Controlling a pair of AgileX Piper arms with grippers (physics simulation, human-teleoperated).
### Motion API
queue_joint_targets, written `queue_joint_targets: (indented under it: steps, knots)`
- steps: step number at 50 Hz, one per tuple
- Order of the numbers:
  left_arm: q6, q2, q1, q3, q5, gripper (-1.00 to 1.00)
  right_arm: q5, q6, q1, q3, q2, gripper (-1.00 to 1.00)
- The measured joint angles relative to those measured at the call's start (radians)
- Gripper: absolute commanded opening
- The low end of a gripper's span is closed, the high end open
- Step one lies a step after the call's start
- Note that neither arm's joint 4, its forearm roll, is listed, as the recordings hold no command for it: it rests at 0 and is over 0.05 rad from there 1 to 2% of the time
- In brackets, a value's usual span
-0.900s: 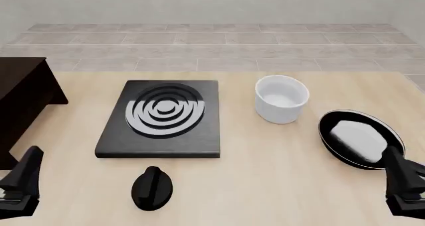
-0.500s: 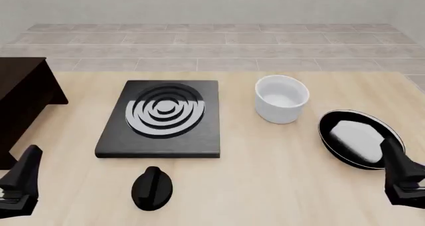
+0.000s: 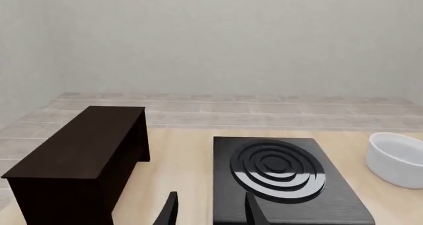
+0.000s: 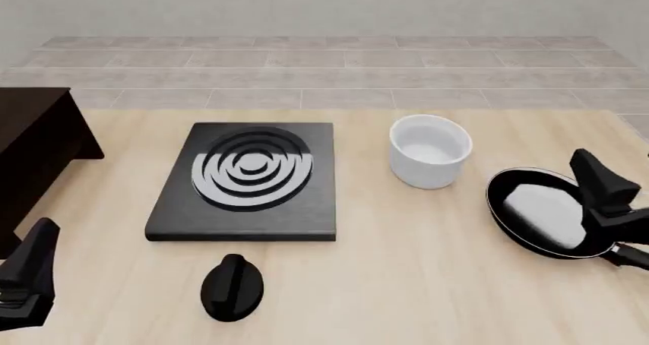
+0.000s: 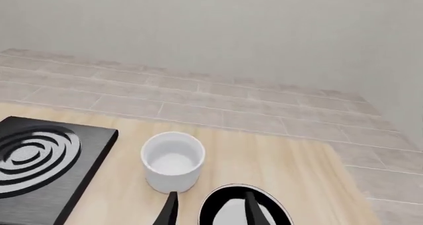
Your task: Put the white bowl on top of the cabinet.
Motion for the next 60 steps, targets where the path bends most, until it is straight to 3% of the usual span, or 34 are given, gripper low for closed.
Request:
queue_joint_targets:
  steps: [20, 41, 60]
  knots:
    - [-0.012, 0.0, 0.001, 0.002, 0.002, 1.0, 0.019, -0.055, 0.029, -0.224, 0.295, 1.0]
    - [-0.035, 0.0, -0.003, 0.003, 0.007, 1.0, 0.177, -0.074, 0.074, -0.541, 0.568, 1.0]
    - [-0.045, 0.002, -0.007, 0.006, 0.014, 1.0, 0.286, -0.134, 0.102, -0.766, 0.783, 1.0]
